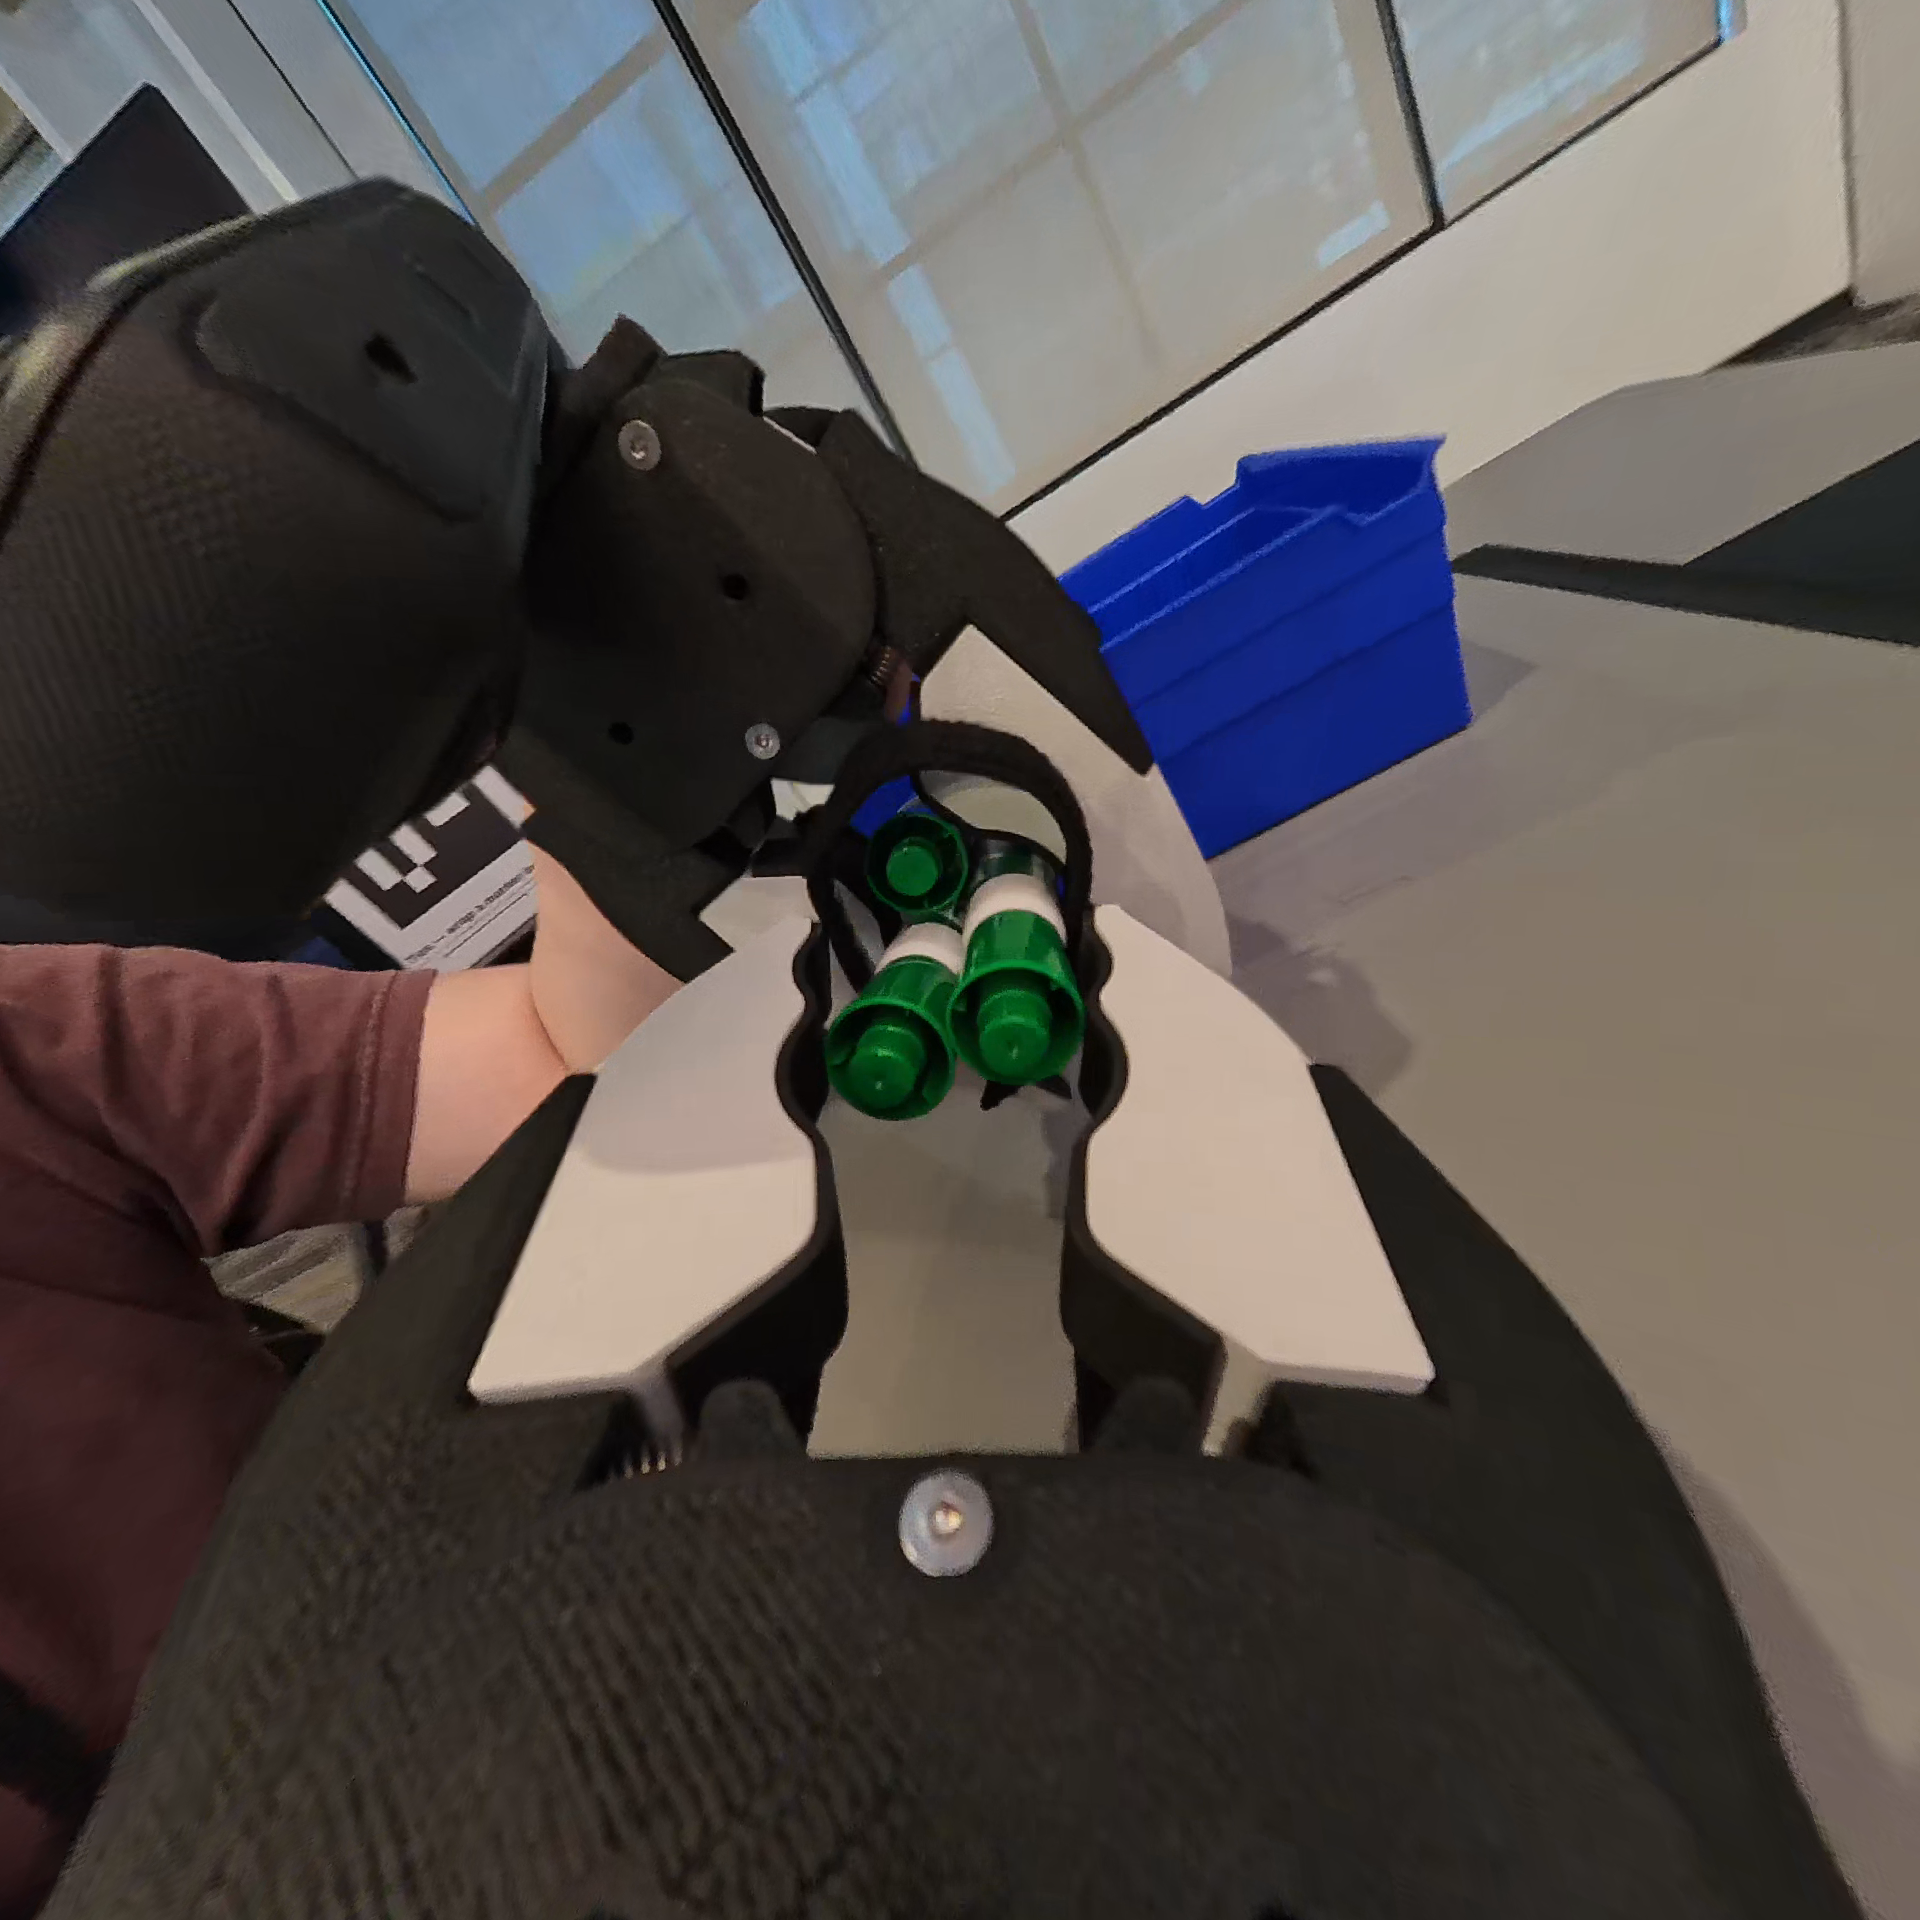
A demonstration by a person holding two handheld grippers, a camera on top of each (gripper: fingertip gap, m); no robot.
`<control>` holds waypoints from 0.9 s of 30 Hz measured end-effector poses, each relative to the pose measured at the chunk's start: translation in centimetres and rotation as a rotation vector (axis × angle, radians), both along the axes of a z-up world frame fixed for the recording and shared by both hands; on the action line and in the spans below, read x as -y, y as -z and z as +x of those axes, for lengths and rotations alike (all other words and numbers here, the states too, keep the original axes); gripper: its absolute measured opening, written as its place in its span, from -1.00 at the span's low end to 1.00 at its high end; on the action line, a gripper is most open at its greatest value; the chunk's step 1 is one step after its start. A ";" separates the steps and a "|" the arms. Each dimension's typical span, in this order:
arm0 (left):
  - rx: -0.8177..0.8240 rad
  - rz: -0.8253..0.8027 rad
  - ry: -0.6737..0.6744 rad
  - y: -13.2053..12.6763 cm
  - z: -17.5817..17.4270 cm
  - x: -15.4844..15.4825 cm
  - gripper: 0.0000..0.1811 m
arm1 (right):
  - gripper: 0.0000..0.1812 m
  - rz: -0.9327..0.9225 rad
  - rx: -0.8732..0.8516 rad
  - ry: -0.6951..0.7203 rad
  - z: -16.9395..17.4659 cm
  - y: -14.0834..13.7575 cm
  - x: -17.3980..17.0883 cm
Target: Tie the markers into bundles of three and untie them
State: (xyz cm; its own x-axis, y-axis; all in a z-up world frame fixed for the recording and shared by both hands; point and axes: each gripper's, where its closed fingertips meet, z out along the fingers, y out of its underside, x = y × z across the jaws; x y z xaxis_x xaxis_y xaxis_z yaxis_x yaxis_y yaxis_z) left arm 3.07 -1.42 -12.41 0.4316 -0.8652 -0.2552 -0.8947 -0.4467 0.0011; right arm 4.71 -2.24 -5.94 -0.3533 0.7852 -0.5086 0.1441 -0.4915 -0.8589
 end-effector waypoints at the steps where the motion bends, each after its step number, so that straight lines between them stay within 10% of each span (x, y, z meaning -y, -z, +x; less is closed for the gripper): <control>1: -0.004 -0.023 0.000 0.3 -0.1 0.3 -0.56 | -0.48 -0.016 0.014 -0.023 -0.1 0.4 0.2; 18: -0.147 -0.174 -0.026 2.8 -1.5 1.9 -0.56 | -0.52 -0.190 0.121 -0.186 -0.4 3.7 1.2; 27: -0.325 -0.236 0.015 -2.0 -1.8 1.8 -0.56 | -0.53 -0.251 -0.122 -0.201 0.2 -0.4 1.0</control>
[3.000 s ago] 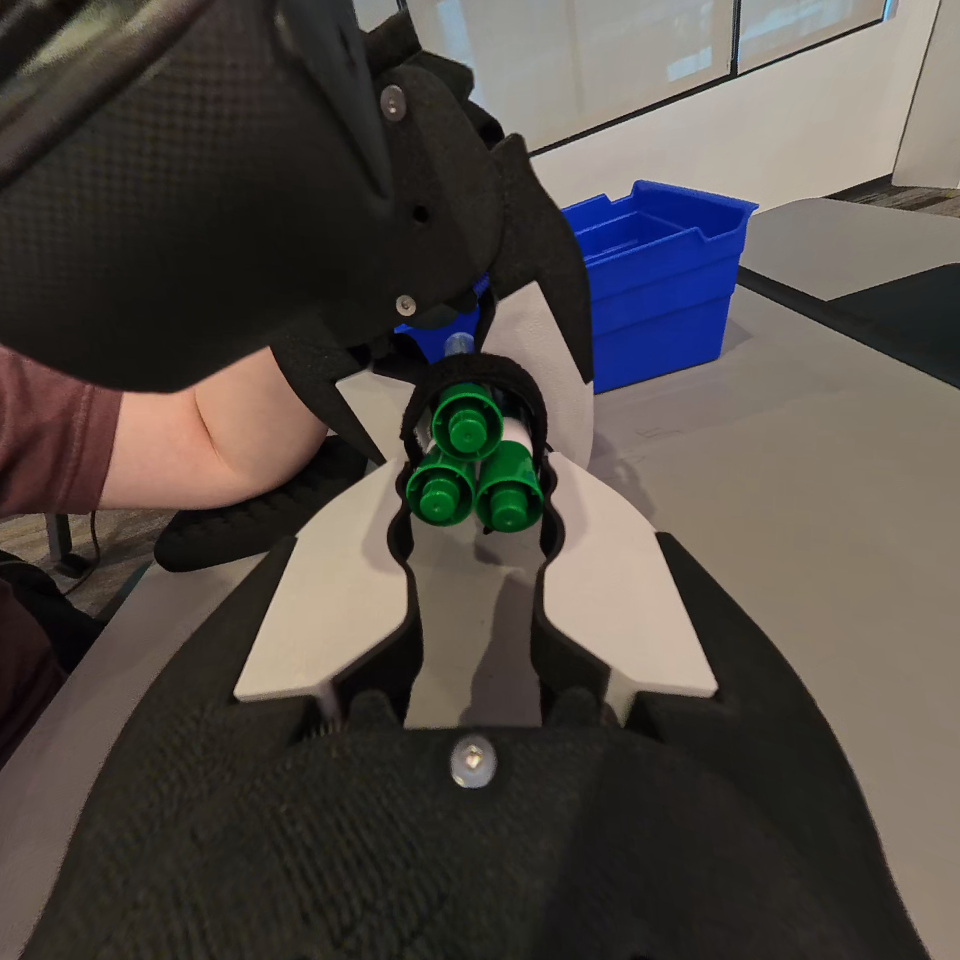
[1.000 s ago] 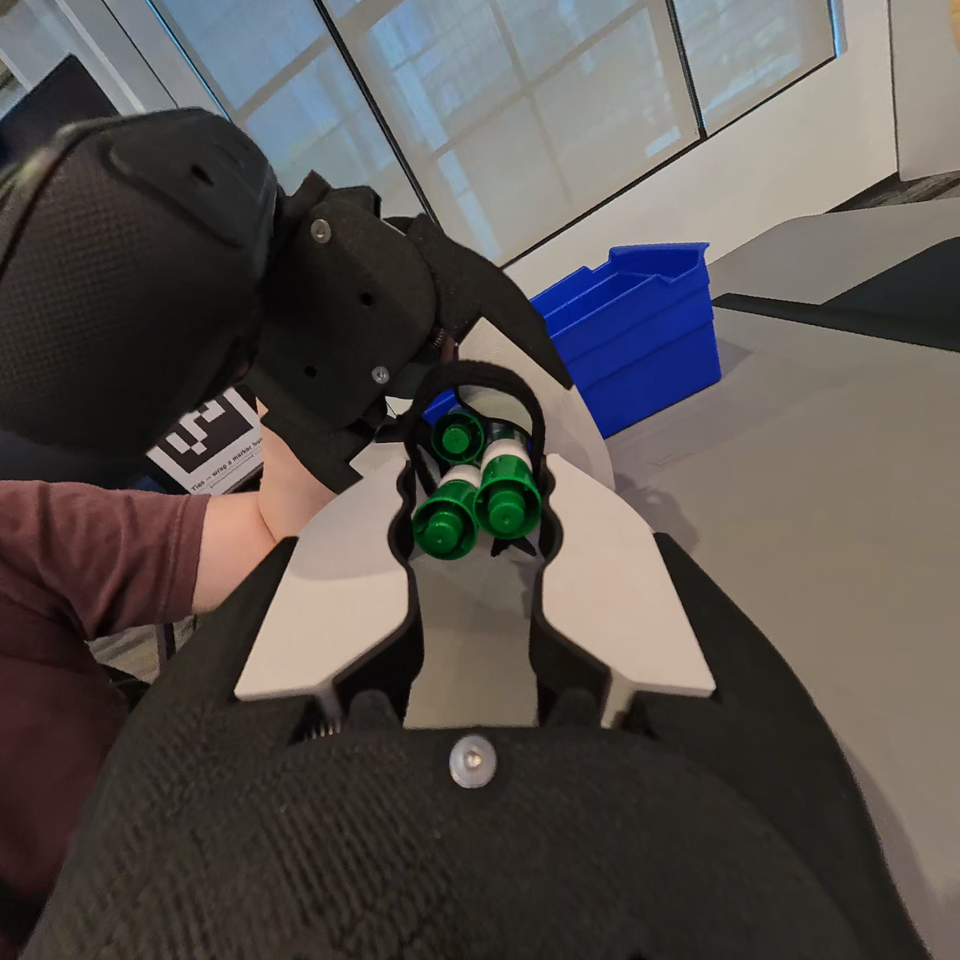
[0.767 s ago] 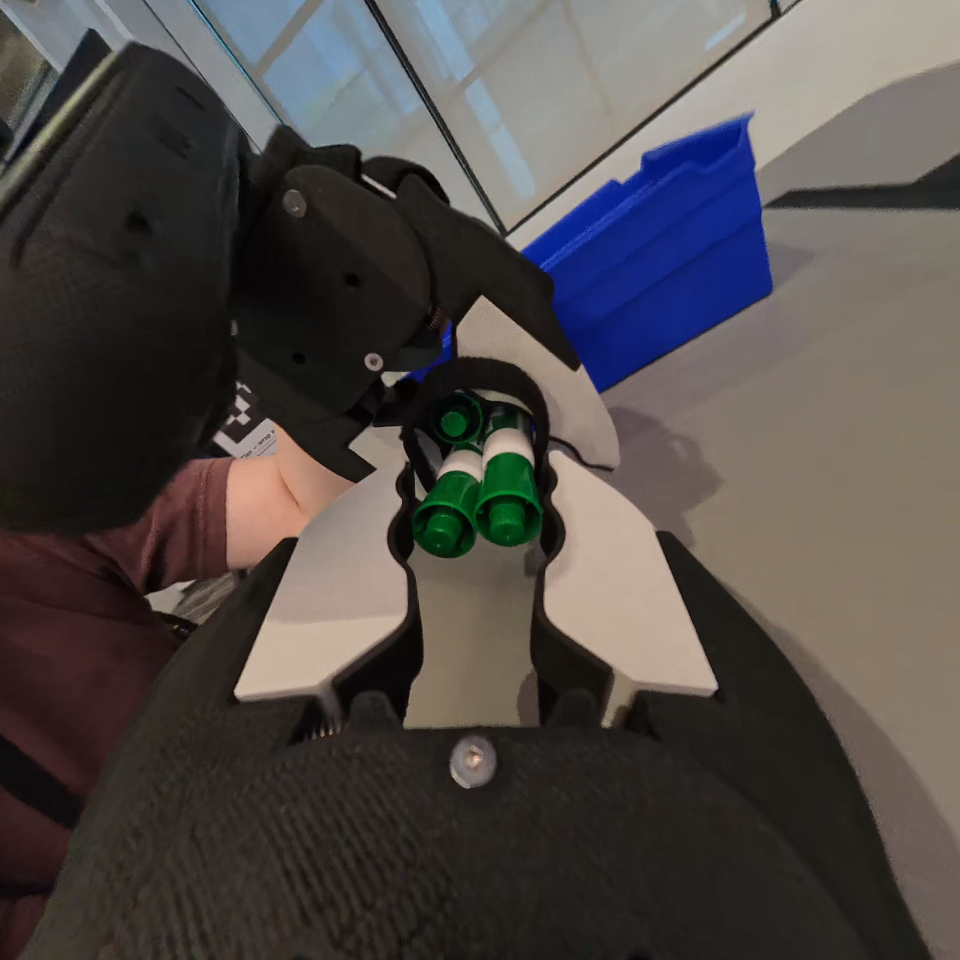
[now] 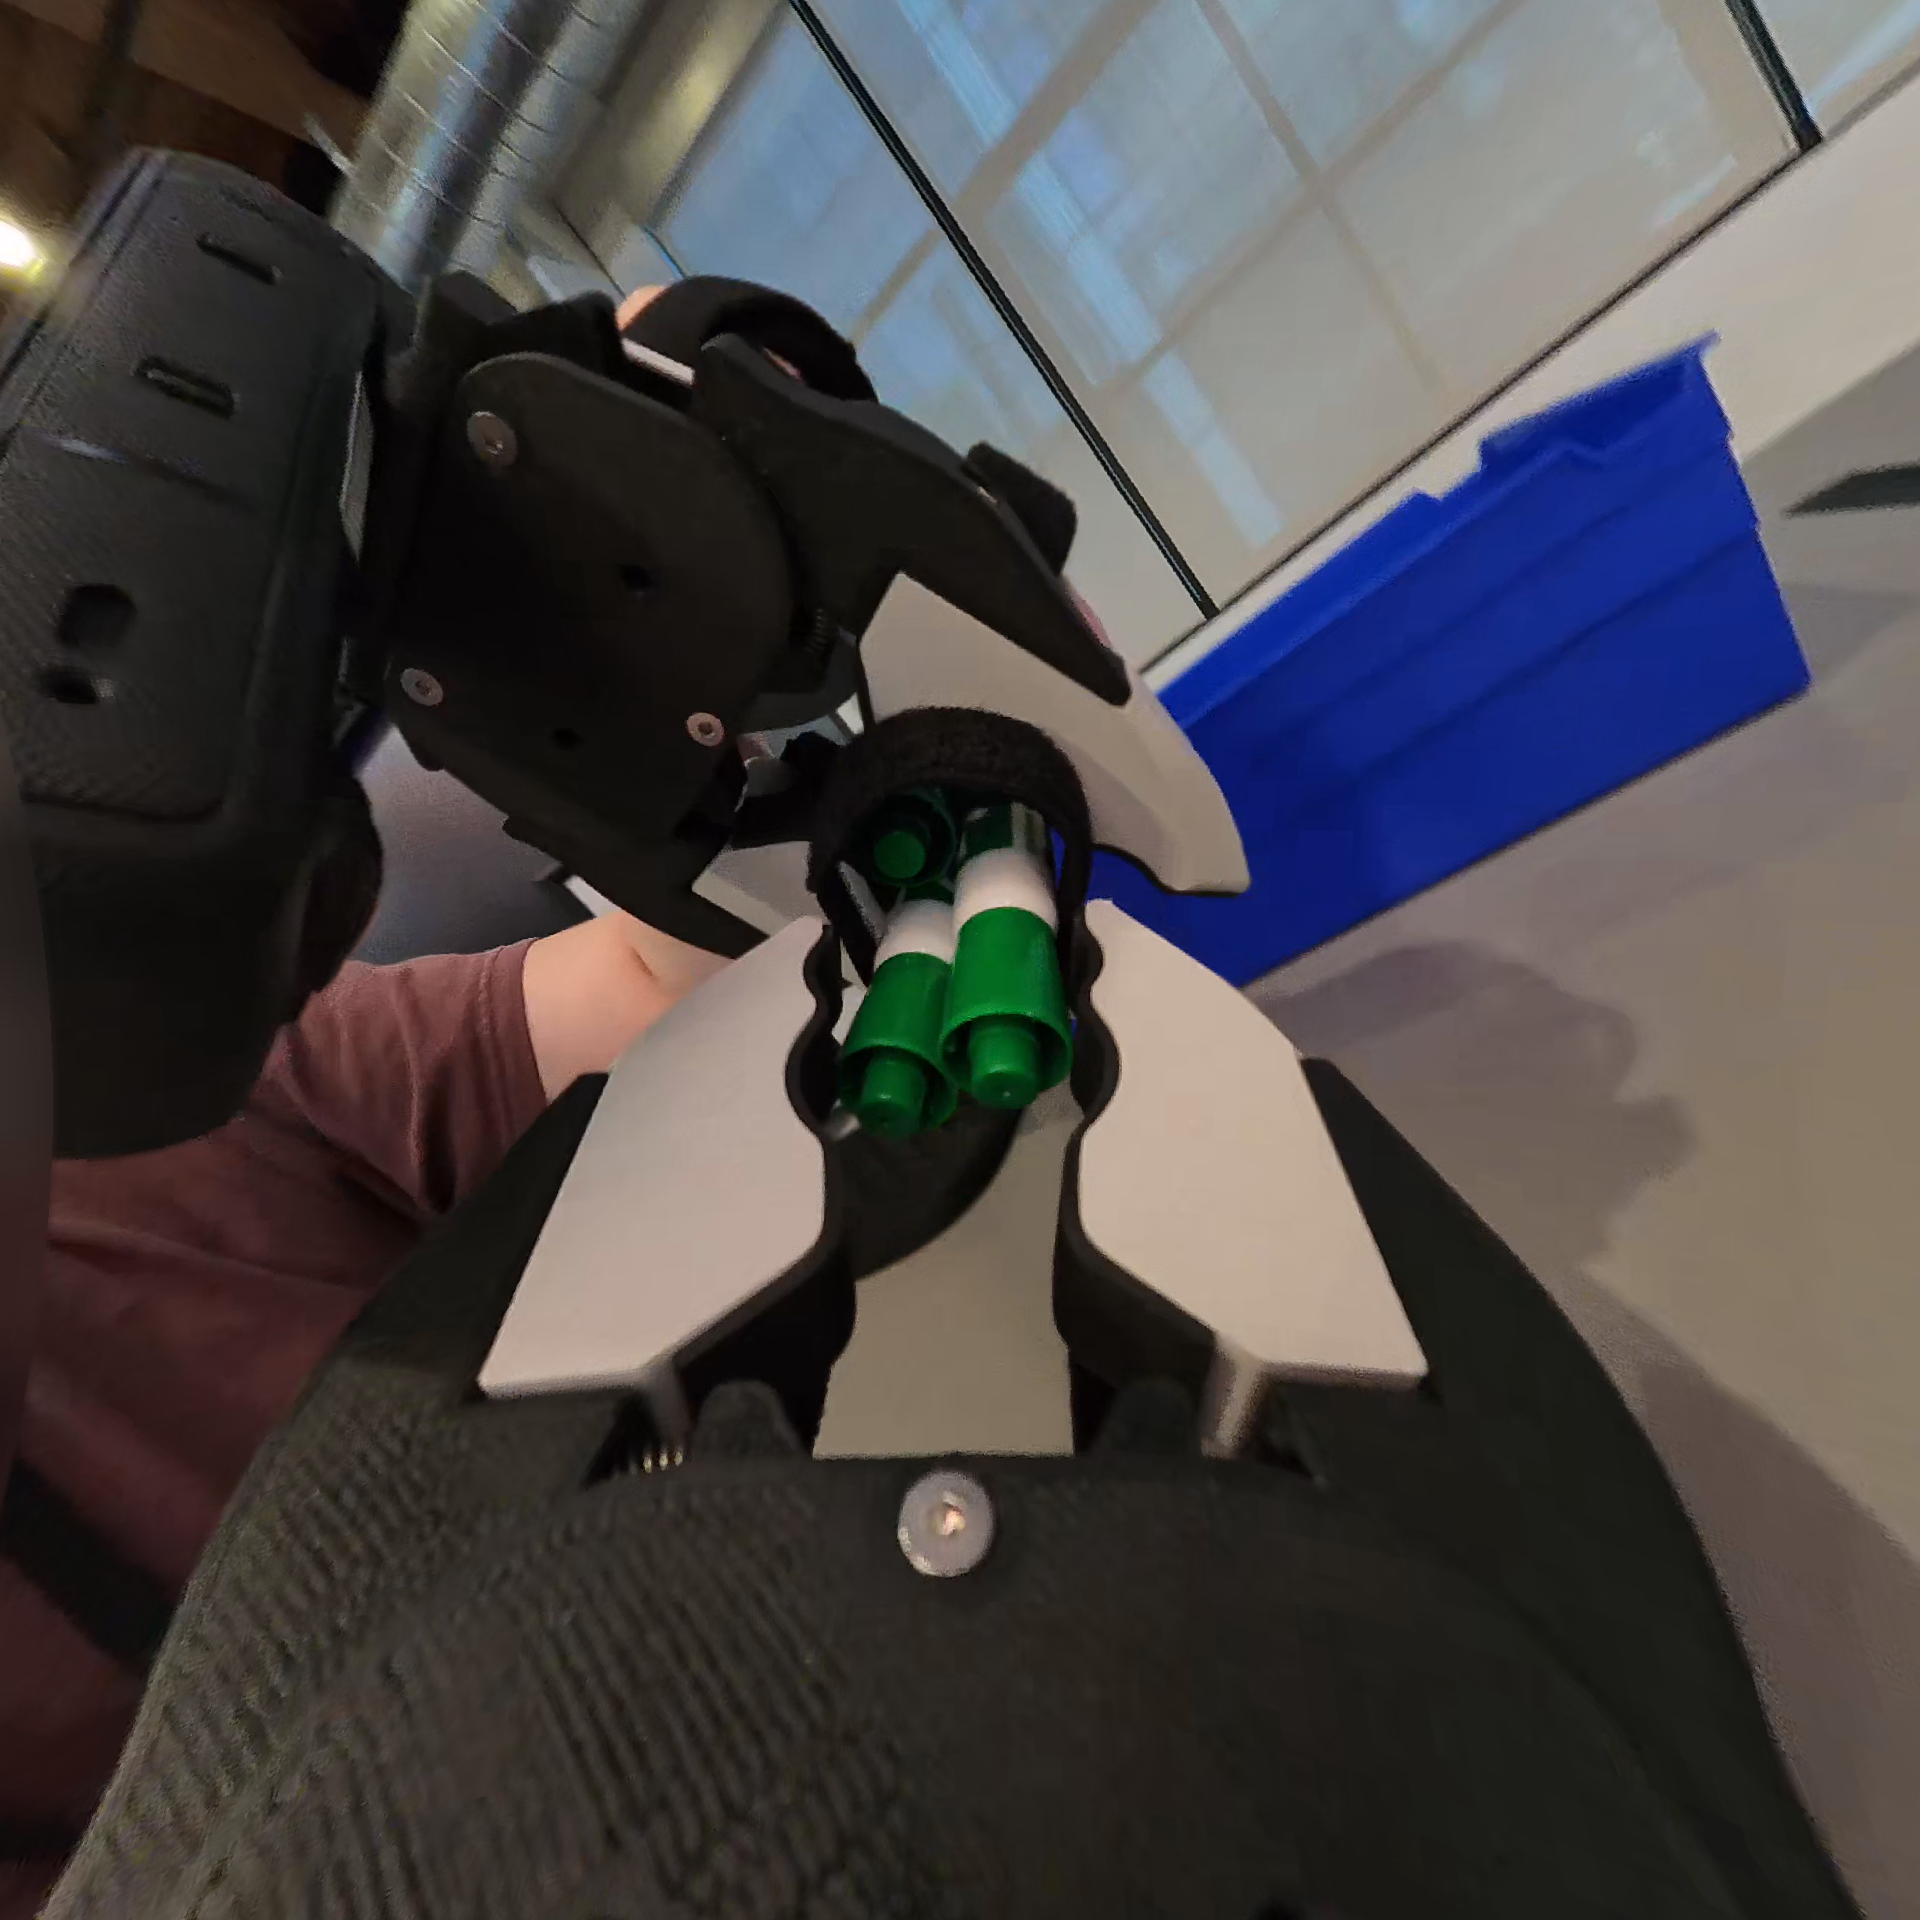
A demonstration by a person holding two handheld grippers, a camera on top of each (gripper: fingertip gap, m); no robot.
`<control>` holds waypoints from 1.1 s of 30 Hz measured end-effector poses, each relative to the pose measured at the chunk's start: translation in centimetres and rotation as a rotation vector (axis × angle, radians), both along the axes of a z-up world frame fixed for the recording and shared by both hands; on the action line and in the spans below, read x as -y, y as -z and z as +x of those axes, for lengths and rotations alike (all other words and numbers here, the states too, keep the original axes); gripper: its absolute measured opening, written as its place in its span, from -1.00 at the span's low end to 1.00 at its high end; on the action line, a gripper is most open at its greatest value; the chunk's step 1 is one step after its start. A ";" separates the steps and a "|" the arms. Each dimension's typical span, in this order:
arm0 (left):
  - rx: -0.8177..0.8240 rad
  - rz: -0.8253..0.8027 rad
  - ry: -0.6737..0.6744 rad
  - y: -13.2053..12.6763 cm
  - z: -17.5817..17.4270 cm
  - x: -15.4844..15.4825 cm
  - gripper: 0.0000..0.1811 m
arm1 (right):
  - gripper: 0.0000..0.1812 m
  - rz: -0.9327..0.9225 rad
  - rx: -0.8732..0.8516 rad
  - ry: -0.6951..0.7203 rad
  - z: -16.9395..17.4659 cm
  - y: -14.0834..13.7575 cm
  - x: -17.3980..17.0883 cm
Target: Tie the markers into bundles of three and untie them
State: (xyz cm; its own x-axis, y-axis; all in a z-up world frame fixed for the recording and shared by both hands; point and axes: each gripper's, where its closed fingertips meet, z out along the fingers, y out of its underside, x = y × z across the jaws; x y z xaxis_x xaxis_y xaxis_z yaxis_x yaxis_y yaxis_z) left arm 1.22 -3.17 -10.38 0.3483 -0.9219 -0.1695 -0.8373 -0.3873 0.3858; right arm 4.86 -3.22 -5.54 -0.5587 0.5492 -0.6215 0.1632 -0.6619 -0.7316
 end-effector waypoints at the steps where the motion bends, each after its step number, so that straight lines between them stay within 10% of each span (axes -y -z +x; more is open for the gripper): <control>1: -0.031 -0.012 0.010 -0.8 0.0 0.1 -0.56 | -0.53 -0.007 -0.029 0.000 0.2 -0.6 0.1; 8: -0.128 -0.016 0.063 -4.3 1.0 -0.4 -0.56 | -0.56 0.053 -0.135 0.070 1.5 -3.6 -0.3; 15: 0.196 0.219 0.082 -3.9 3.3 -3.0 -0.64 | -0.77 0.398 0.081 0.143 3.1 -3.2 -2.3; 33: 0.332 0.190 0.051 -1.5 3.2 -3.1 -0.65 | -0.81 0.200 0.102 0.016 3.1 -1.4 -2.8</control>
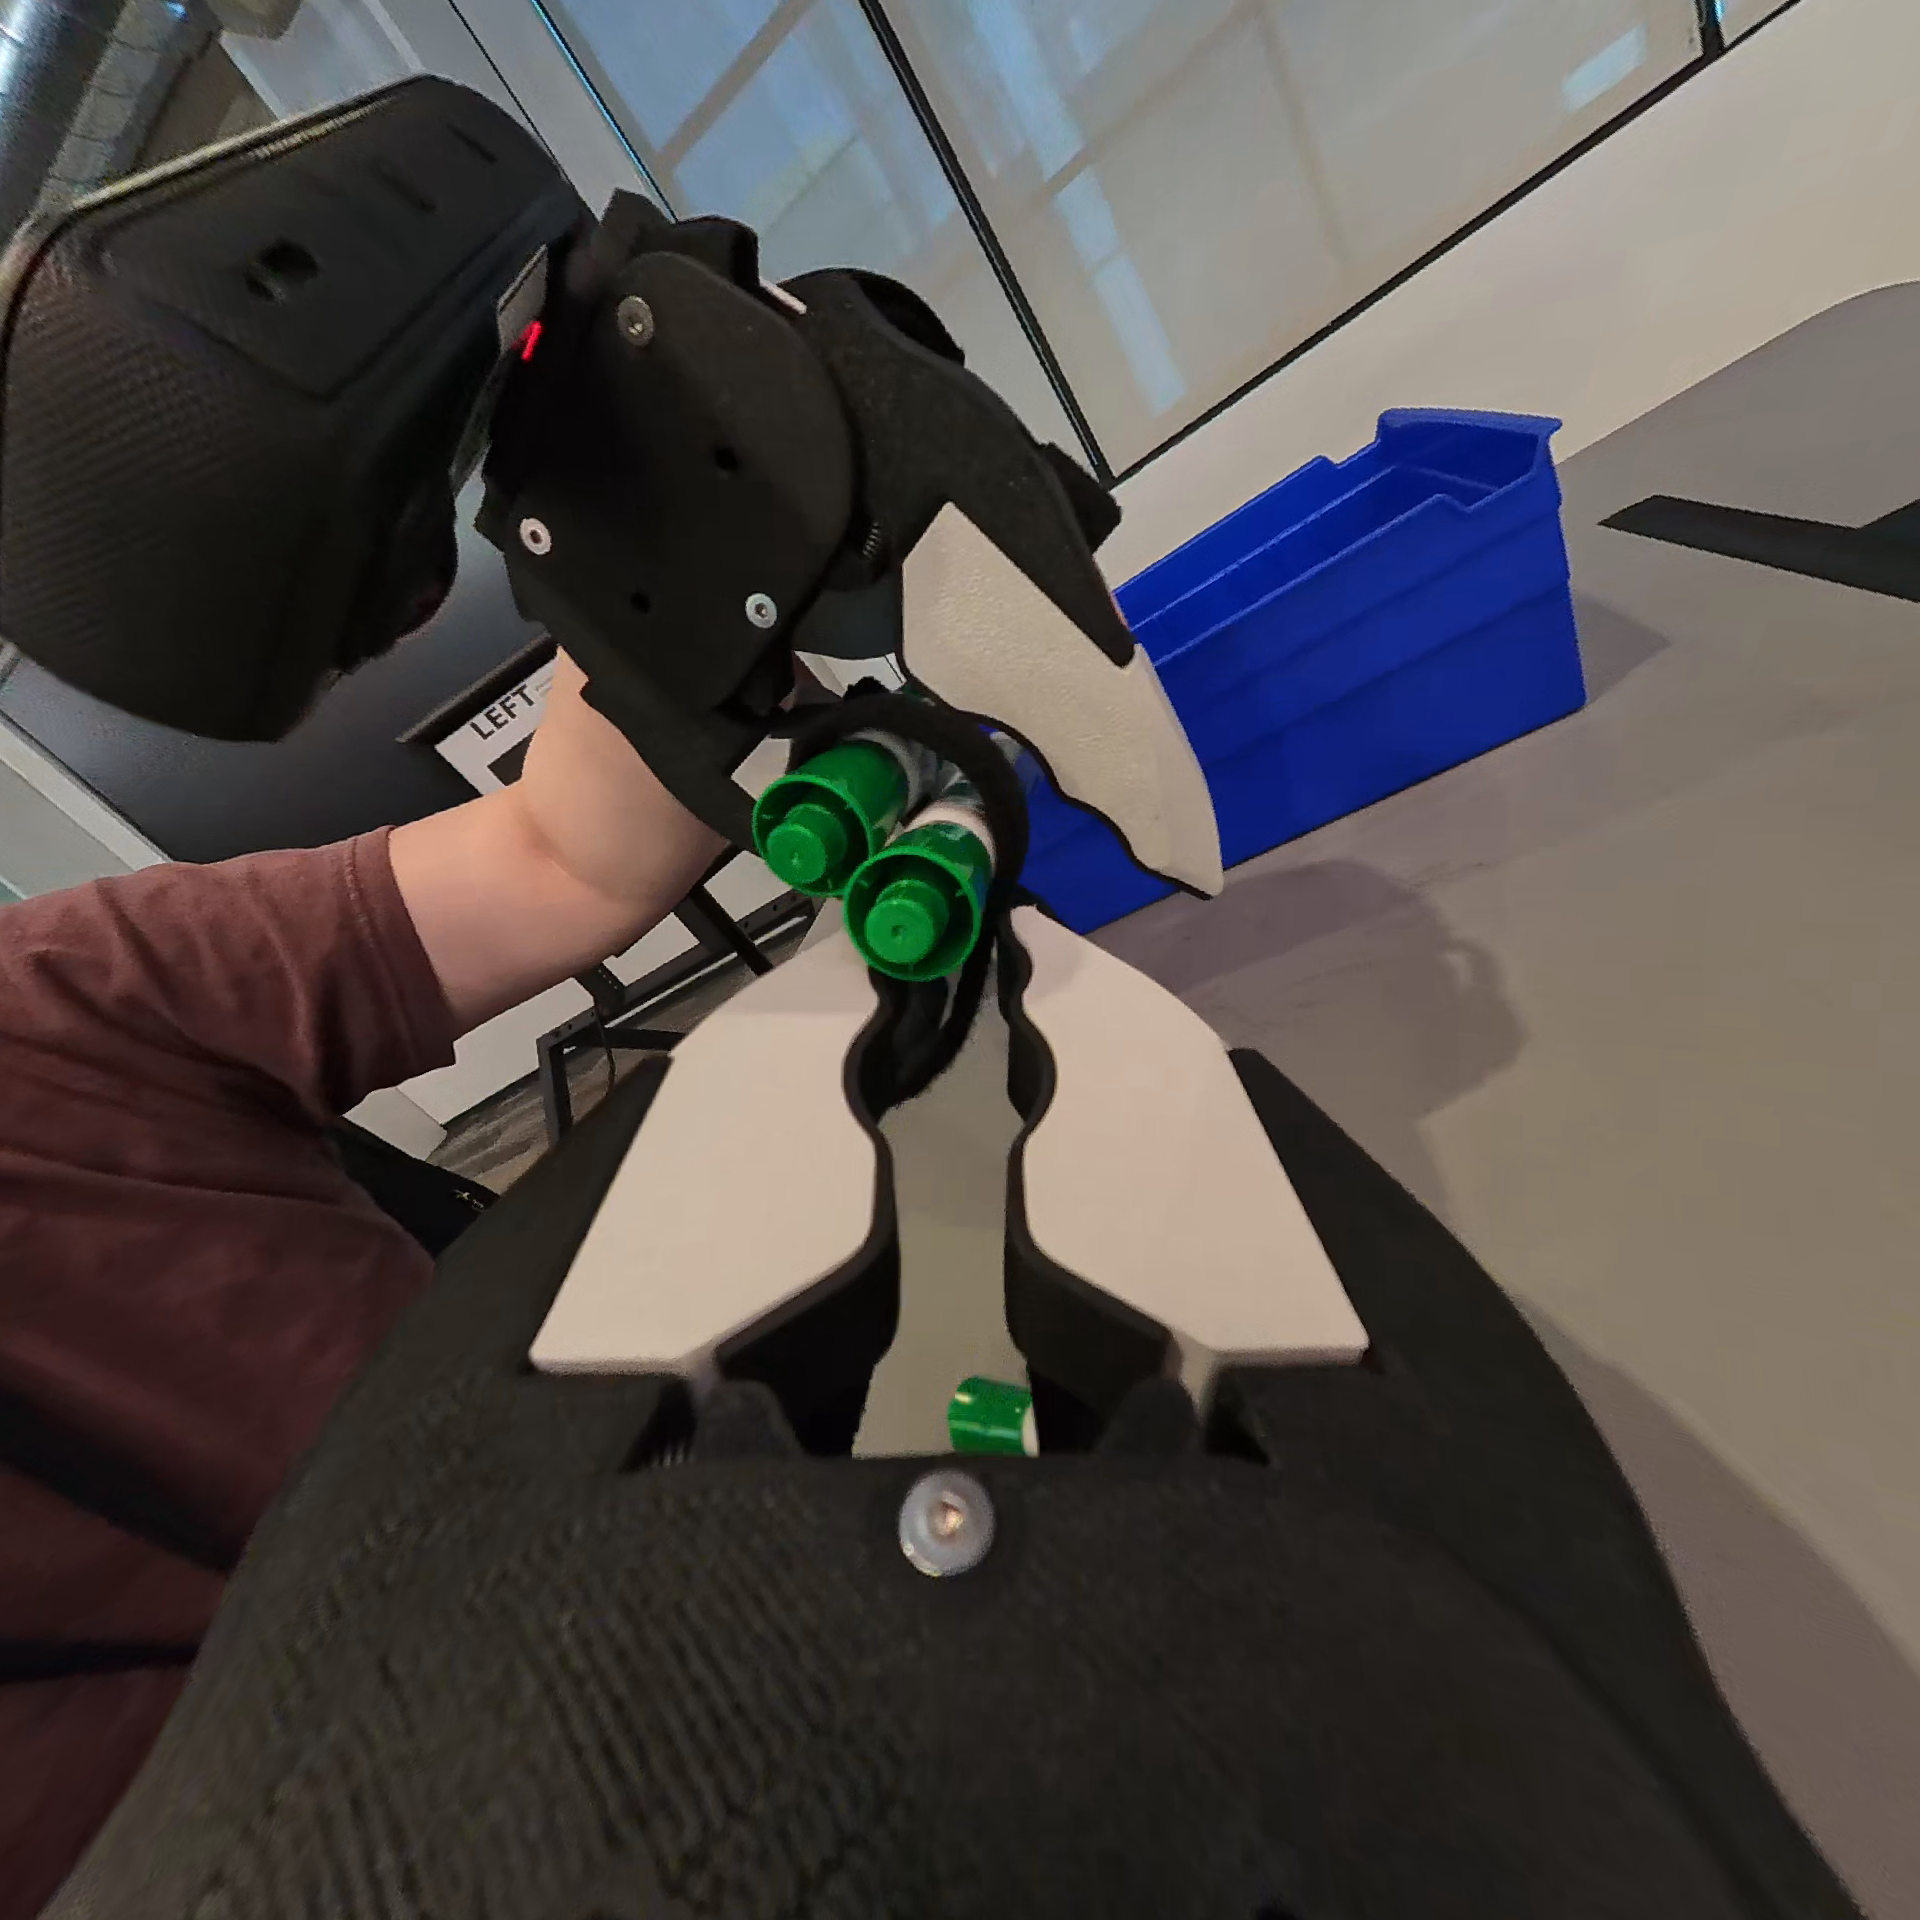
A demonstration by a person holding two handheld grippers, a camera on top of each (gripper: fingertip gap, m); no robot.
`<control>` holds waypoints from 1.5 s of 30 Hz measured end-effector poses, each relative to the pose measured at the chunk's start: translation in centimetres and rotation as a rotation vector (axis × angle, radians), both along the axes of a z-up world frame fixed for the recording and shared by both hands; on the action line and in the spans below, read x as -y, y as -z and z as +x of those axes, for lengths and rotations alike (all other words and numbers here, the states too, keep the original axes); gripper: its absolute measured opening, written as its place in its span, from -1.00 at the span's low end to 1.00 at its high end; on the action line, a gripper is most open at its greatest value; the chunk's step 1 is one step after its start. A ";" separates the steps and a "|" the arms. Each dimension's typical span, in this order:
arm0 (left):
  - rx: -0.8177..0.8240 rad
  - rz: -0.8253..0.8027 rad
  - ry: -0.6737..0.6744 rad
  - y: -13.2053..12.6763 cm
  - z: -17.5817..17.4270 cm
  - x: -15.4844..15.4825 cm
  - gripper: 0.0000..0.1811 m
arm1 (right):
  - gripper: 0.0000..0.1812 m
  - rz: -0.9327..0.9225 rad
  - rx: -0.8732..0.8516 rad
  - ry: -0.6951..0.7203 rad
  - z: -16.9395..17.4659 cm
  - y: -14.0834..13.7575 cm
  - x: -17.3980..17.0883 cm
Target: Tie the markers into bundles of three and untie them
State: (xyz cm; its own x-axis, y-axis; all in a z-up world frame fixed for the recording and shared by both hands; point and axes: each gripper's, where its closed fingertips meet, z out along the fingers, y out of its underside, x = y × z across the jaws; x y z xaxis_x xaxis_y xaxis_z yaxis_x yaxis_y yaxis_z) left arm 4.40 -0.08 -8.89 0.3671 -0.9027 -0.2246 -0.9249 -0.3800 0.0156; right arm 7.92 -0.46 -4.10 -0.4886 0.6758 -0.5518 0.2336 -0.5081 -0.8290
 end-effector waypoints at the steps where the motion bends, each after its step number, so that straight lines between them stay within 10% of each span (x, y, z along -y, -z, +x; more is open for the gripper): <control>1: 0.003 -0.001 -0.001 0.1 0.0 0.0 -0.65 | -0.80 -0.004 0.002 0.000 0.0 0.1 0.0; 34: 0.386 0.137 -0.127 2.5 1.3 -0.6 -0.65 | -0.96 0.216 0.507 -0.052 4.2 9.3 -3.5; 45: 0.132 0.119 -0.283 3.0 -4.7 4.1 -0.64 | -0.60 0.313 0.644 -0.135 3.7 11.5 -1.8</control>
